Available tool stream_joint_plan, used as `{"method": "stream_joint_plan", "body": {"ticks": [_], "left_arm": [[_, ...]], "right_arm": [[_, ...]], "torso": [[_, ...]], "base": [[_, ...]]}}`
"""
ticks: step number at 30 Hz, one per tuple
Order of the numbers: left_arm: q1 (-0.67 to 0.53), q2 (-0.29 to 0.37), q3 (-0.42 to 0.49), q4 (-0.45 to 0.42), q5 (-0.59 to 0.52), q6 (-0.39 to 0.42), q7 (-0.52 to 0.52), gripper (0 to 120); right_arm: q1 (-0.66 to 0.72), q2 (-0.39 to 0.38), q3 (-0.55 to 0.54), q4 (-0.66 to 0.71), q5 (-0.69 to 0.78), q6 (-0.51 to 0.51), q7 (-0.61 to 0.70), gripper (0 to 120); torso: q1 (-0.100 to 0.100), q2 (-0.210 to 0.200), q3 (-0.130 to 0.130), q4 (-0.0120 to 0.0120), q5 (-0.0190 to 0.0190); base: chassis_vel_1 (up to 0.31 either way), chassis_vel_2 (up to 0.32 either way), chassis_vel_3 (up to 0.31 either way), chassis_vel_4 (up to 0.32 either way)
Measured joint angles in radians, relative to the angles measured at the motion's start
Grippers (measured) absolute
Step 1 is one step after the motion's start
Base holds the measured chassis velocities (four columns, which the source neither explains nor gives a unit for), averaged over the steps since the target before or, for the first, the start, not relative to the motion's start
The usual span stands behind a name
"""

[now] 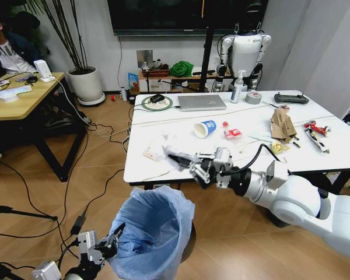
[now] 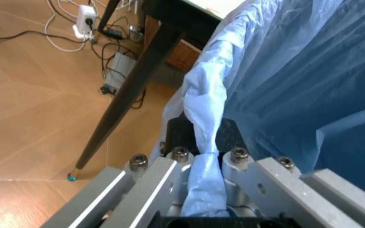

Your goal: Pick up the trash bin and place the trash from the table into it.

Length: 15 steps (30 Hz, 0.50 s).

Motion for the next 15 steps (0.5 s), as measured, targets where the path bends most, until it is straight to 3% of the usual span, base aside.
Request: {"method": "stream_joint_plan", "body": {"ticks": [5, 15], "left_arm": [[0.020, -0.014, 0.002, 0.001, 0.000, 0.010, -0.018, 0], [0.003, -0.017, 0.024, -0.043, -0.173, 0.090, -0.187, 0]], "right_arm": [[0.117, 0.084, -0.109, -0.036, 0.010, -0.014, -0.030, 0], [0.244, 0.248, -0.280, -0.162, 0.020, -0.017, -0.148, 0]], "torso": [[0.000, 0.000, 0.000, 0.0006, 0.0001], [0.000, 0.000, 0.000, 0.0004, 0.0000]], "base": [[0.000, 0.000, 0.000, 0.000], [0.000, 0.000, 0.000, 0.000]]}}
